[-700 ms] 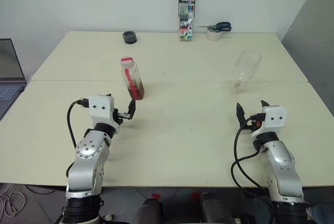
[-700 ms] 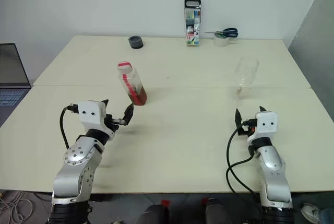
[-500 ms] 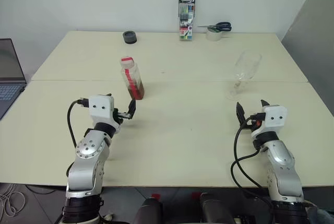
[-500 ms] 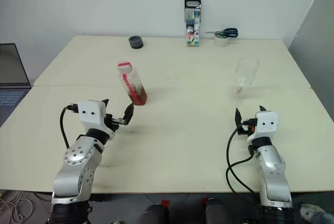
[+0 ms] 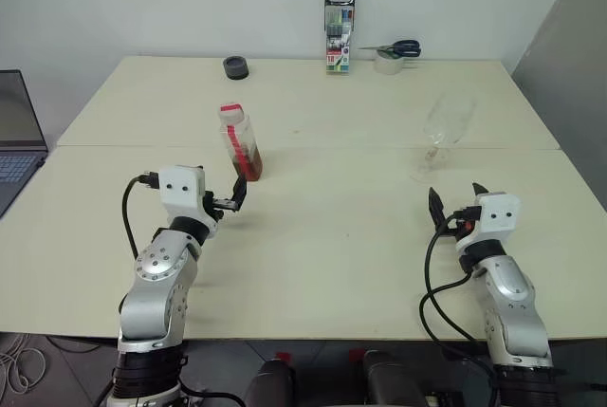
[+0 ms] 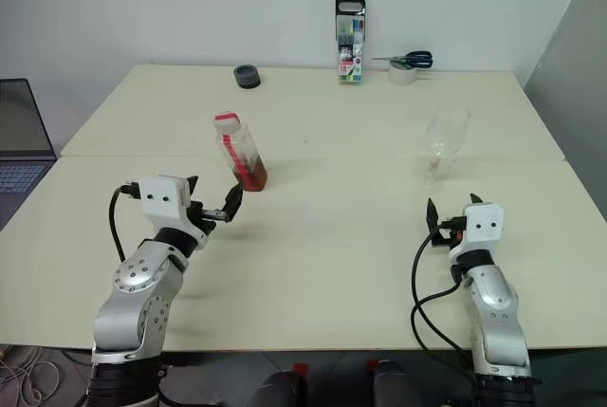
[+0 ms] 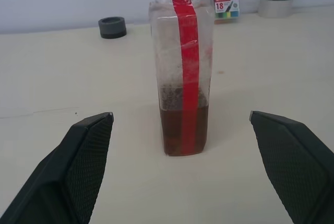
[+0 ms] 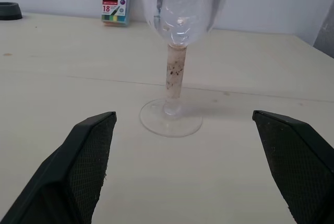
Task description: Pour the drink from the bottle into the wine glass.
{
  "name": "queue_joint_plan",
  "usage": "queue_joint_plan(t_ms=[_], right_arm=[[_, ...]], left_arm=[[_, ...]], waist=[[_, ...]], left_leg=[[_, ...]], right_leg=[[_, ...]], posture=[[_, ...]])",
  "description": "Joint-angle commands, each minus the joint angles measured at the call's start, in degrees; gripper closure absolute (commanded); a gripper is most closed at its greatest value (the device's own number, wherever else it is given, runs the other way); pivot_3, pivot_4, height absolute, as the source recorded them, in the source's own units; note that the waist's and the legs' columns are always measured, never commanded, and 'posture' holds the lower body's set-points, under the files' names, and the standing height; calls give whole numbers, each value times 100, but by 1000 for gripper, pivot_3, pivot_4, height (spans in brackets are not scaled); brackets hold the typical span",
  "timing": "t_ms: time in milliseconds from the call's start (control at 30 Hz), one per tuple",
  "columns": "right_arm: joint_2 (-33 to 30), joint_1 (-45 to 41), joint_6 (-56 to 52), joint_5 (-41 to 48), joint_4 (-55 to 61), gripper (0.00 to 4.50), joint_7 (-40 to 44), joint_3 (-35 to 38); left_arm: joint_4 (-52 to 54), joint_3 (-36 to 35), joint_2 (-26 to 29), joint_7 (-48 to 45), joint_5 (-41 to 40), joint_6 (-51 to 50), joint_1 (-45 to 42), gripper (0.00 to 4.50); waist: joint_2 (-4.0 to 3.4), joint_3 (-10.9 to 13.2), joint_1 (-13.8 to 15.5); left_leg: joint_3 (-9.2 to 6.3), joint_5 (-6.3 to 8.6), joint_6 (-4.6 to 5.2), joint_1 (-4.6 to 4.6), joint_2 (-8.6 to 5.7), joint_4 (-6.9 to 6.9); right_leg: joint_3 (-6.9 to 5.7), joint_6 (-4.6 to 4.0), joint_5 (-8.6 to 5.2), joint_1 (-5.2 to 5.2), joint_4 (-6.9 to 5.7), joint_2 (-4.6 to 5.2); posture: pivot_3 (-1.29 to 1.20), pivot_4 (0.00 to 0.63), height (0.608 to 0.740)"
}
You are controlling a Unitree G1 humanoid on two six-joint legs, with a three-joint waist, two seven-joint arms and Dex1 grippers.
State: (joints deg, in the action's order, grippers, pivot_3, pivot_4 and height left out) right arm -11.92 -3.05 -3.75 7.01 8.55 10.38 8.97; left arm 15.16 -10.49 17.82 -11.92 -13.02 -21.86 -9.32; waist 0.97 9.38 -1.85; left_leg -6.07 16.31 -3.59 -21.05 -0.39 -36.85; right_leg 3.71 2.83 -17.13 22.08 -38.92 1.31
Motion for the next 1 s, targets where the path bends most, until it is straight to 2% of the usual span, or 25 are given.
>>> queue_joint_plan(t_ms=[33,267,400,567,733,1000], right_arm=[[-81,-65,126,39,212,0,64,39],[-241,-31,-39,257,459,0,458,-54],[-606,-54,-913,1067,1064,0,1394,-378],[-1168,-462,-1810,1629,1752,0,1979,-660],[-1461,-827,-2287,1887,2017,0,2216,-798],[-1526,-948,-2393,1968,1986,0,2296,-773]], left_arm=[[117,-48,19,-102,-67,181,-107,21],[91,-54,43,-178,-135,230,-261,21],[-84,-34,6,-34,-55,116,-471,21],[-444,78,-152,151,6,-10,-855,21],[-815,81,-193,274,69,-136,-1208,21],[-1272,121,-146,356,228,-74,-1560,21]], waist=[[0,0,0],[1,0,0],[1,1,-2],[5,4,2],[9,7,7],[13,9,8]], left_leg=[[0,0,0,0,0,0],[1,0,0,0,0,0],[0,0,0,0,0,-1],[-4,0,1,-1,-3,-4],[-12,0,0,-4,-2,-6],[-12,0,0,-11,-5,-6]], right_leg=[[0,0,0,0,0,0],[0,0,0,0,0,0],[0,0,0,0,0,0],[-4,1,0,-2,0,0],[-14,1,0,-3,1,-1],[-13,1,1,0,5,3]], posture=[[0,150,740],[0,150,740],[0,150,740],[0,150,740],[0,150,740],[0,150,740]])
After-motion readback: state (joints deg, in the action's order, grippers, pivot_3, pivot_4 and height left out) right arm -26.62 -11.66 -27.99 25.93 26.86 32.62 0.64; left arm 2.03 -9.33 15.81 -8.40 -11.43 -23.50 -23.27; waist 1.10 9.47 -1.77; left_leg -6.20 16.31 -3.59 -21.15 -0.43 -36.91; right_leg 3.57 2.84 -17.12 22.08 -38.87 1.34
